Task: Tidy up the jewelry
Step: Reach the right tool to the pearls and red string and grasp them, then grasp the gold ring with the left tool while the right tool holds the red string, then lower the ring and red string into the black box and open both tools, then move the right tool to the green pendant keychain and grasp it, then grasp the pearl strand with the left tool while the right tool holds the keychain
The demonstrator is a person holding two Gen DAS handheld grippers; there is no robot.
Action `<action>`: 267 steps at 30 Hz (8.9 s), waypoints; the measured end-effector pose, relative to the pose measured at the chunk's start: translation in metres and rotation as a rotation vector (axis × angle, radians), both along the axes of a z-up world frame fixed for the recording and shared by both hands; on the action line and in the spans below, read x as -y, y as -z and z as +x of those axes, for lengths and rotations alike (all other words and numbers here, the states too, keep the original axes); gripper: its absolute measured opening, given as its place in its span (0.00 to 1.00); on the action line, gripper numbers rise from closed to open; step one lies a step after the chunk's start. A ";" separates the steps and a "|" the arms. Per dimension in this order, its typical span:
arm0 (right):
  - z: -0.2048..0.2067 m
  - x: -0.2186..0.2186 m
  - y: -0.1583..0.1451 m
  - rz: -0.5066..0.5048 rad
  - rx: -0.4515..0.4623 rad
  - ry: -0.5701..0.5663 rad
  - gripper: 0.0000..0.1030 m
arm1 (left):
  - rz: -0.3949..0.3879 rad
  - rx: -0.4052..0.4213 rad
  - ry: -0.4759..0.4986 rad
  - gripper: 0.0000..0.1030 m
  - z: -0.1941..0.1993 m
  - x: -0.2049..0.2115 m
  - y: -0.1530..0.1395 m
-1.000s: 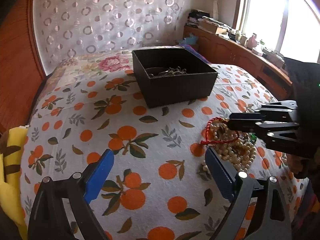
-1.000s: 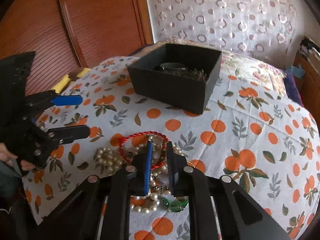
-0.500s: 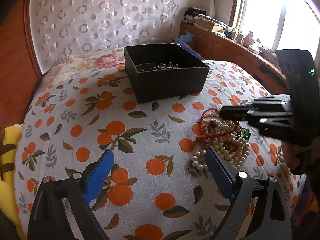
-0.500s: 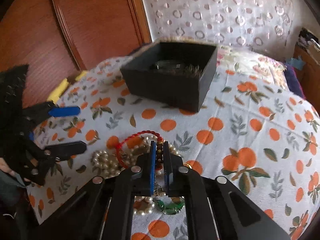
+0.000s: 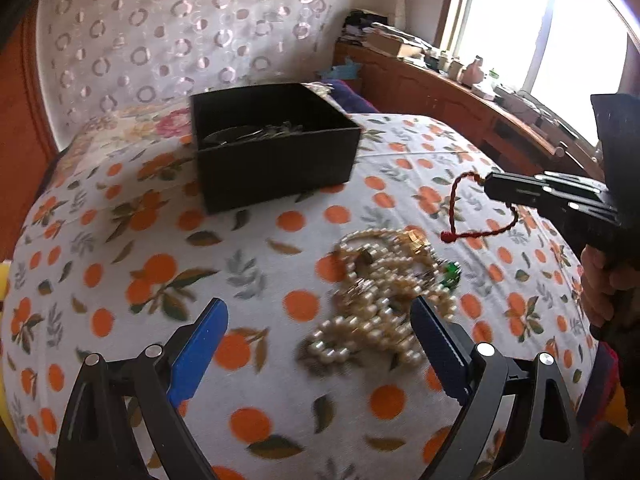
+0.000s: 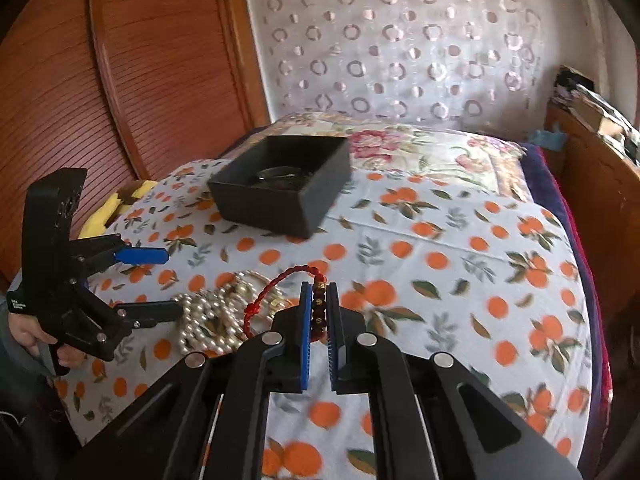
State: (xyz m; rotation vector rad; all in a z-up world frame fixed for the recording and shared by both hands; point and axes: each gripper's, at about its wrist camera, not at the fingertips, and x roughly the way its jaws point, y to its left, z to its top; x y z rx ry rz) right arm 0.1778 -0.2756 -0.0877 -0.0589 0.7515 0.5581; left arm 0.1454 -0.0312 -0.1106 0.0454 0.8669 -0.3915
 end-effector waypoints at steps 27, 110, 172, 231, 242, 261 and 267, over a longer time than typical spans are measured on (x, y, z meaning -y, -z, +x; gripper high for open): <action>-0.015 0.051 0.028 0.017 -0.037 0.088 0.08 | 0.049 -0.038 0.175 0.36 0.042 0.090 -0.002; 0.168 -0.133 -0.010 -0.034 0.026 -0.104 0.08 | 0.103 0.118 -0.161 0.64 0.110 -0.079 -0.056; -0.013 -0.034 0.040 -0.263 -0.063 -0.131 0.08 | 0.066 -0.017 -0.017 0.80 -0.013 -0.015 0.002; -0.008 0.000 0.040 -0.283 -0.125 -0.210 0.13 | 0.046 -0.058 0.009 0.33 0.000 -0.018 0.005; -0.006 0.001 0.040 -0.270 -0.121 -0.209 0.13 | 0.144 -0.059 0.109 0.33 -0.001 0.008 0.010; -0.010 -0.002 0.038 -0.264 -0.097 -0.183 0.13 | 0.035 0.058 0.134 0.06 -0.020 0.014 -0.046; -0.016 0.002 0.012 -0.206 -0.042 -0.157 0.12 | 0.012 0.140 0.140 0.06 -0.013 0.018 -0.091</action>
